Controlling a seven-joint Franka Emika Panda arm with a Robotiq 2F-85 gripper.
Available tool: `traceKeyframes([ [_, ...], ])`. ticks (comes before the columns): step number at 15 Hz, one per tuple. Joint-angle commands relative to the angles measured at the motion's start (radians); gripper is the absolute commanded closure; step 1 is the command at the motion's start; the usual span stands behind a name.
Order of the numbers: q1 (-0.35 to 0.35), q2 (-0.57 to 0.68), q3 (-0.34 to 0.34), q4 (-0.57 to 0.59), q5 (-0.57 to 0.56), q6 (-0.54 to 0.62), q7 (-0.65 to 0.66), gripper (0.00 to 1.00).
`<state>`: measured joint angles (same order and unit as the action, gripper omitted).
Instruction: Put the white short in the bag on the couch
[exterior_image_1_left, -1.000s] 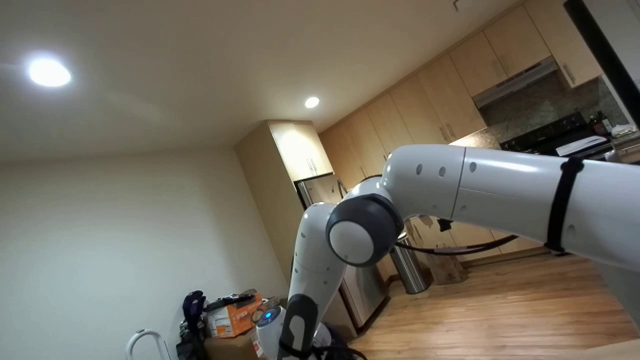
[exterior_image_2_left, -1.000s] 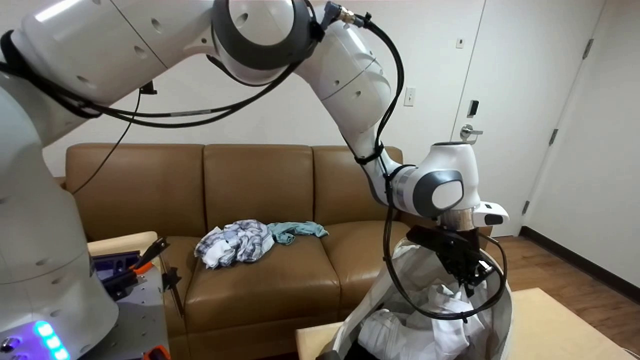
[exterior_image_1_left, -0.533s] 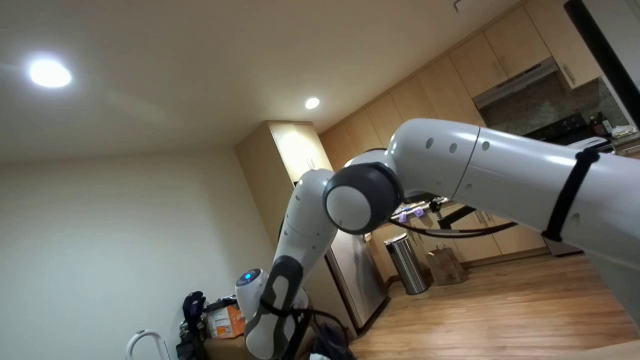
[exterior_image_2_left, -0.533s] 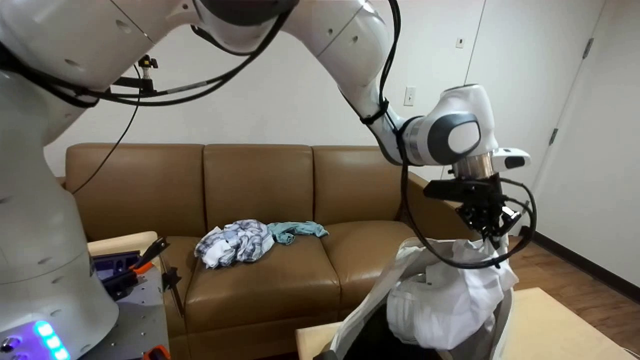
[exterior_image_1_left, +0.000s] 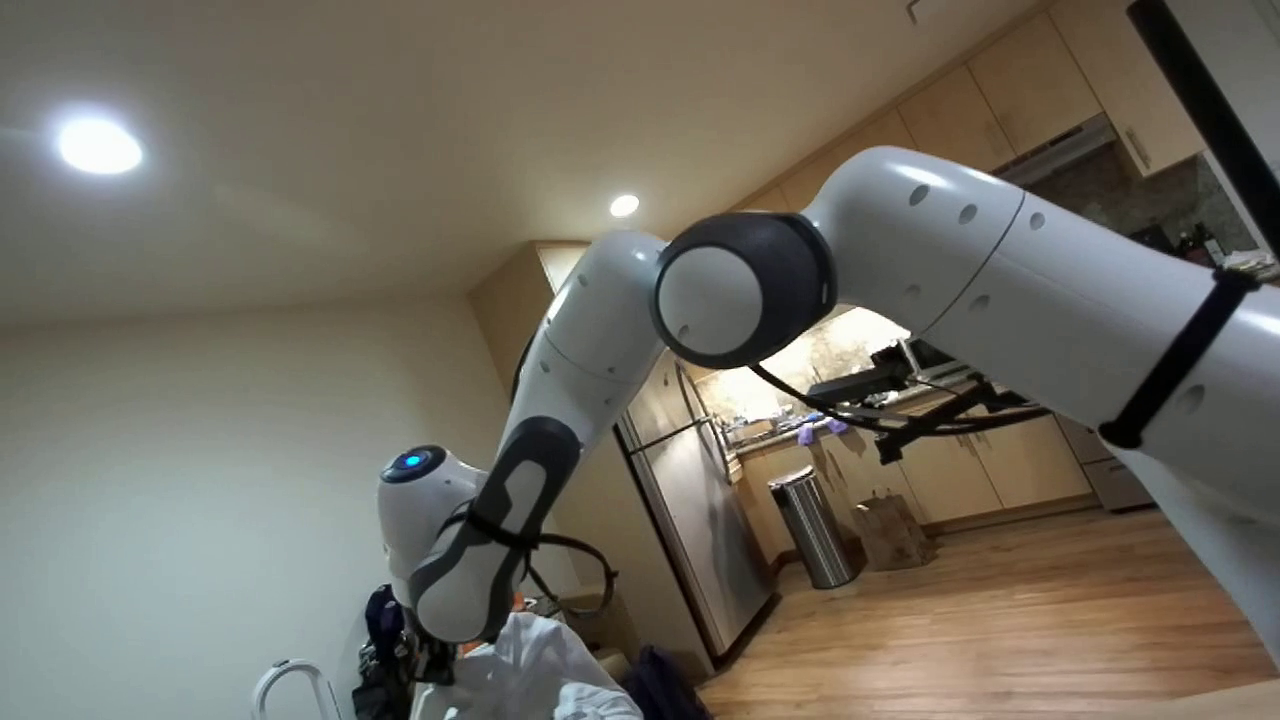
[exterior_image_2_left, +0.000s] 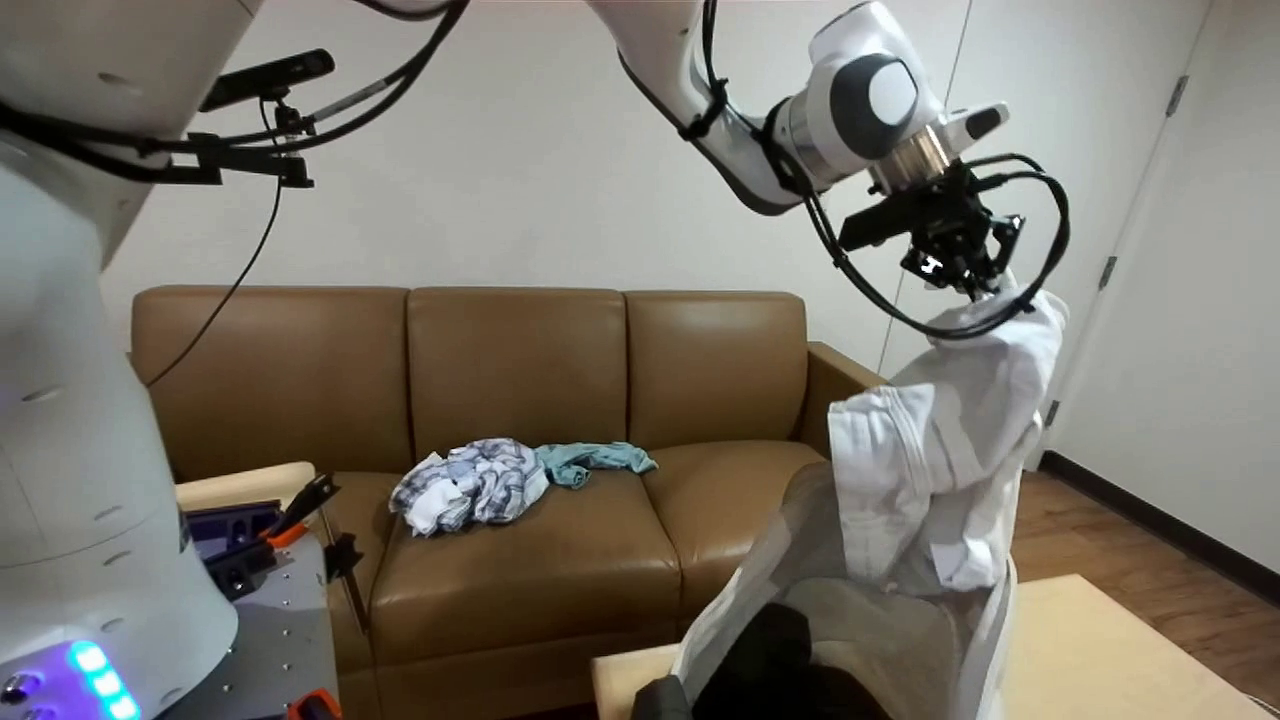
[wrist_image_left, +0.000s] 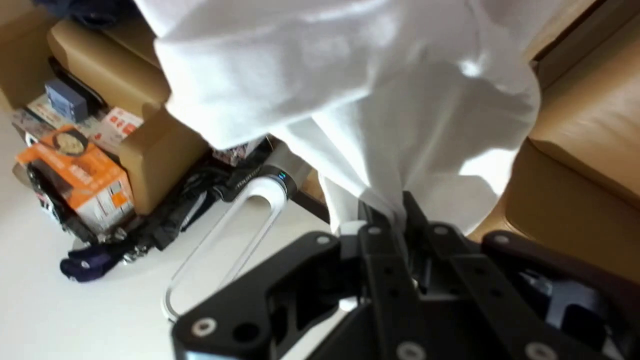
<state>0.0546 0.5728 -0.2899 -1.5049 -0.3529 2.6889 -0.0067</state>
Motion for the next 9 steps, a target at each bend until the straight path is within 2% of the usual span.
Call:
traceKeyframes([
  [1,0.049,-0.089,0.068,0.006,-0.067,0.012,-0.044,0.94],
  [9,0.176,-0.142,0.331,0.113,-0.038,-0.052,-0.201,0.94],
])
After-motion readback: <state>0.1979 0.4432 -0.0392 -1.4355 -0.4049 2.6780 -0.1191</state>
